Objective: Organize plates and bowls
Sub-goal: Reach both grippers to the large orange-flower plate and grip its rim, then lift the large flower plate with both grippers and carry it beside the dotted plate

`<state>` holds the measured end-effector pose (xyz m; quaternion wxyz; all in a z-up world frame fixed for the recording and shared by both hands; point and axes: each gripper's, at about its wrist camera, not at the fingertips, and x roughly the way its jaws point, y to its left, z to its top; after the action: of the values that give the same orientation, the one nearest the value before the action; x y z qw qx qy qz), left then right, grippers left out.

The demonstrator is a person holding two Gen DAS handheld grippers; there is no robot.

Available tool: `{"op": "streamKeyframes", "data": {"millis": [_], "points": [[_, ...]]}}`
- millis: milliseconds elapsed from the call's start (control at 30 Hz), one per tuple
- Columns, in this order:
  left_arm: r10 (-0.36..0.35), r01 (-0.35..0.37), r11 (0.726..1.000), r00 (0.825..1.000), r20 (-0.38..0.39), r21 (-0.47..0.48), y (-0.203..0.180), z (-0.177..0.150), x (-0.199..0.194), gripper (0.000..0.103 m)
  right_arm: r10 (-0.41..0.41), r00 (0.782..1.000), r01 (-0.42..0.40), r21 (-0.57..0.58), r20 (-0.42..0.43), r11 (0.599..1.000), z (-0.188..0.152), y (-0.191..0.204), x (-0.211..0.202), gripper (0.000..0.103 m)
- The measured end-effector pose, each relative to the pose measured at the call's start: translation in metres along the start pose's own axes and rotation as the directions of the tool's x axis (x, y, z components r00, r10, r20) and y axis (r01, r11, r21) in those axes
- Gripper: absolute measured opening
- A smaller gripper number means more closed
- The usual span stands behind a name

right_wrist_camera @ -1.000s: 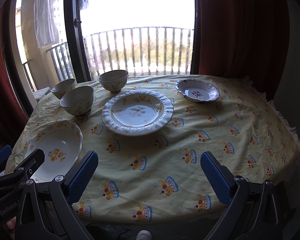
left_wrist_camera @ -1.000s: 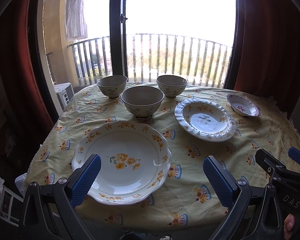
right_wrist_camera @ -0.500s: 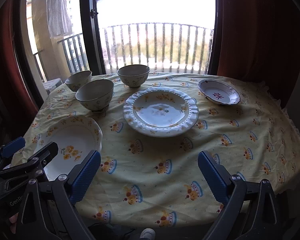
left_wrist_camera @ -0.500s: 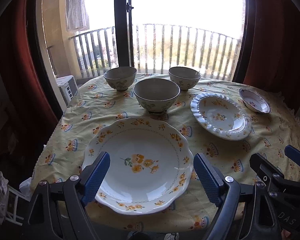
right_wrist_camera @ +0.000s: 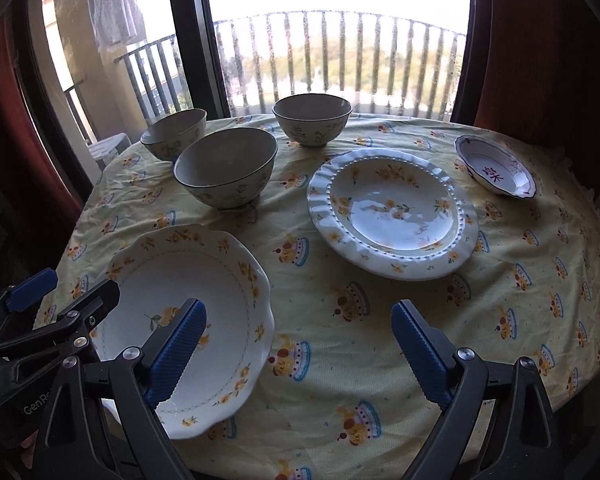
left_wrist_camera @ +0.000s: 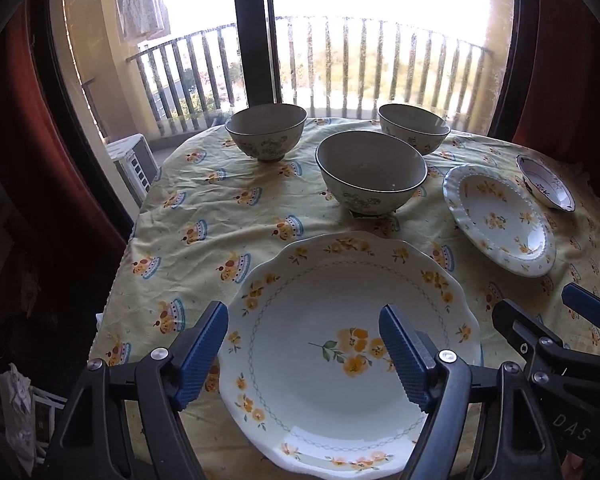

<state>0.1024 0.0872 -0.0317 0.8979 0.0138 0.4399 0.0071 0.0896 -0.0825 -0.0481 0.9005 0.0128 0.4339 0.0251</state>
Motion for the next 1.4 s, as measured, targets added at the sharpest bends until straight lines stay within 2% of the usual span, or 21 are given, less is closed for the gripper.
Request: {"op": "streamKeyframes", "data": {"millis": [300,500,733,867,1000,1267,1400], "points": [[-0.033,0.041,0.998,0.991,-0.128,0.057,0.023,-0.001,0.052,0.078,-0.032,0.988,0.038,0.04,-0.149,0.998,-0.004,0.03,0.046,0.09],[-0.096,0.11,0.992,0.974,-0.206,0.057,0.033,-0.002,0.077,0.076,-0.06,0.973,0.074,0.053,-0.223,0.996,-0.011,0.041,0.068,0.086],[-0.129,0.154,0.985,0.954,-0.27,0.073,0.036,-0.003,0.088,0.07,-0.099,0.948,0.12,0.051,-0.302,0.991,-0.013,0.049,0.088,0.078],[-0.165,0.182,0.983,0.938,-0.305,0.03,0.04,-0.001,0.095,0.068,-0.099,0.942,0.126,0.065,-0.322,0.99,-0.011,0.05,0.095,0.073],[-0.174,0.19,0.981,0.932,-0.317,0.022,0.04,0.0,0.101,0.069,-0.1,0.942,0.126,0.063,-0.319,0.99,-0.007,0.052,0.098,0.072],[-0.153,0.161,0.987,0.942,-0.297,0.001,0.037,-0.001,0.101,0.07,-0.071,0.948,0.092,0.054,-0.311,0.994,0.002,0.049,0.105,0.072],[-0.148,0.151,0.988,0.941,-0.305,-0.013,0.035,-0.001,0.099,0.07,-0.06,0.943,0.078,0.042,-0.327,0.996,0.004,0.047,0.106,0.072]]}}
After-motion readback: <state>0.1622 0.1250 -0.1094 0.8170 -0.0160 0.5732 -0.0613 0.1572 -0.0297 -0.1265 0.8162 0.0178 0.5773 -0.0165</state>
